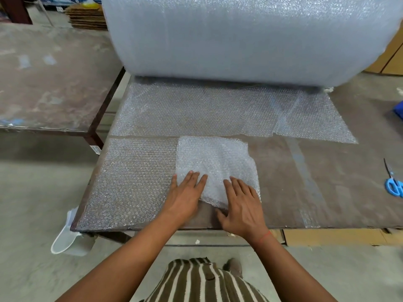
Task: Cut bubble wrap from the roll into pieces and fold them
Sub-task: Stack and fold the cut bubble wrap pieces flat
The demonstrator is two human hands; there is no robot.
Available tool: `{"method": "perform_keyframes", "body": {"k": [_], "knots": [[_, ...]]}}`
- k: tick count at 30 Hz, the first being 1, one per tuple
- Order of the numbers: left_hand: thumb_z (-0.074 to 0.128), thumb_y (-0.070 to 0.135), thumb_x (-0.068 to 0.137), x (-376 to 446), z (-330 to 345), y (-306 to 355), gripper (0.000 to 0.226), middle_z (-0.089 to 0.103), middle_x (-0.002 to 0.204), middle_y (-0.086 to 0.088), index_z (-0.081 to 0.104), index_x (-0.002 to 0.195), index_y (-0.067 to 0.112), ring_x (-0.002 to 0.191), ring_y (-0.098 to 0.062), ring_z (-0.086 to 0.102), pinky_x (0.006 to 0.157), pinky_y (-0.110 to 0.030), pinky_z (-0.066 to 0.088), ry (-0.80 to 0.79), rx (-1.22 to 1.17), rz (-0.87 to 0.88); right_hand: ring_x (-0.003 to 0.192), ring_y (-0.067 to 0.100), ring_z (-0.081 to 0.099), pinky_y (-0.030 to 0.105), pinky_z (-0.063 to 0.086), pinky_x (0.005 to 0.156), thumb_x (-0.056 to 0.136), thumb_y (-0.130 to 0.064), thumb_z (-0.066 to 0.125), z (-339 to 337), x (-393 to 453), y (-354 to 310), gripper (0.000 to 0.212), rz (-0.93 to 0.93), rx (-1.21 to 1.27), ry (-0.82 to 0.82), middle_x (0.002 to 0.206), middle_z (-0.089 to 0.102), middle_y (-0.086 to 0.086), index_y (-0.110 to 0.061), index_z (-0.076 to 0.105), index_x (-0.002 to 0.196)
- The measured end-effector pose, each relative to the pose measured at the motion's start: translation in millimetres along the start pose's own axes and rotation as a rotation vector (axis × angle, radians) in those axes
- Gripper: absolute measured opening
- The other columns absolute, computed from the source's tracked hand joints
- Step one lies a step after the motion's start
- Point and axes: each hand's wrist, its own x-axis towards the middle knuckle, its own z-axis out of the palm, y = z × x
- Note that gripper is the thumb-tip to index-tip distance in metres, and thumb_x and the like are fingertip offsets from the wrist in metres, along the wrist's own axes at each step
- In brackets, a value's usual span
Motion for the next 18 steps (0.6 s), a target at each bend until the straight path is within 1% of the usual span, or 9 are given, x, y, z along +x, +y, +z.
{"method": "perform_keyframes", "body": {"k": [2,4,6,8,9,10,12,14,18], "knots": [[0.035,-0.003,0.106,1,-5,-7,0.079,0.003,0.181,-0.008,-0.001,0.173,0.02,0.167,-0.026,0.0,0.132,-0.063,0.01,0.025,-0.033,-0.001,0.138,0.037,0.061,0.052,0.051,0.111,0.07,-0.031,0.074,0,4,7,0.086,0.007,0.008,-0.009,0.149,0.063,0.018,-0.004,0.056,0.149],[0.036,-0.011,0.103,6,-10,-21,0.084,0.004,0.181,-0.007,0.003,0.173,0.02,0.167,-0.027,0.001,0.131,-0.061,0.02,0.072,-0.074,0.024,0.131,0.037,0.067,0.051,0.053,0.108,0.065,-0.008,0.077,-7,11,11,0.08,-0.011,0.018,0.014,0.14,0.07,0.018,-0.001,0.062,0.143],[0.039,-0.013,0.101,13,-19,-36,0.082,0.008,0.181,-0.008,0.014,0.172,0.02,0.167,-0.029,0.004,0.128,-0.06,0.027,0.123,-0.083,0.05,0.122,0.038,0.072,0.05,0.057,0.103,0.071,0.004,0.069,-15,18,11,0.069,-0.035,0.004,0.087,0.134,0.073,0.02,0.001,0.065,0.139],[0.04,-0.012,0.102,15,-36,-48,0.077,0.012,0.18,-0.008,0.025,0.171,0.02,0.167,-0.03,0.007,0.129,-0.062,0.024,0.155,-0.068,0.052,0.122,0.037,0.072,0.049,0.056,0.102,0.084,0.0,0.046,-26,28,7,0.061,-0.042,-0.009,0.185,0.137,0.071,0.02,0.0,0.063,0.143],[0.04,-0.013,0.101,15,-46,-53,0.078,0.013,0.18,-0.007,0.028,0.17,0.02,0.167,-0.03,0.008,0.13,-0.062,0.021,0.171,-0.058,0.049,0.127,0.037,0.07,0.049,0.055,0.104,0.087,-0.003,0.035,-33,34,3,0.065,-0.034,-0.004,0.22,0.141,0.069,0.02,-0.003,0.061,0.147],[0.04,-0.016,0.099,15,-57,-59,0.08,0.015,0.18,-0.006,0.03,0.169,0.021,0.167,-0.029,0.01,0.13,-0.061,0.019,0.191,-0.051,0.045,0.131,0.037,0.068,0.05,0.054,0.106,0.088,-0.003,0.031,-41,42,-2,0.069,-0.024,-0.001,0.256,0.144,0.068,0.02,-0.006,0.06,0.15],[0.04,-0.022,0.094,15,-77,-72,0.085,0.021,0.179,-0.004,0.034,0.168,0.022,0.166,-0.029,0.014,0.13,-0.061,0.021,0.26,-0.048,0.039,0.133,0.036,0.066,0.048,0.054,0.102,0.086,-0.001,0.033,-57,60,-14,0.071,-0.02,-0.003,0.34,0.145,0.067,0.02,-0.011,0.06,0.151],[0.04,-0.027,0.09,14,-93,-90,0.087,0.033,0.175,-0.006,0.042,0.164,0.02,0.164,-0.031,0.022,0.125,-0.064,0.028,0.352,-0.06,0.035,0.133,0.034,0.066,0.046,0.052,0.099,0.086,0.001,0.036,-75,80,-28,0.071,-0.038,-0.02,0.422,0.145,0.066,0.018,-0.014,0.061,0.15],[0.039,-0.033,0.083,5,-127,-129,0.084,0.053,0.161,-0.015,0.056,0.154,0.009,0.154,-0.043,0.042,0.107,-0.068,0.051,0.575,-0.089,0.062,0.135,0.031,0.065,0.045,0.047,0.101,0.087,-0.003,0.039,-112,119,-60,0.069,-0.098,-0.036,0.546,0.147,0.066,0.016,-0.019,0.062,0.15]]}}
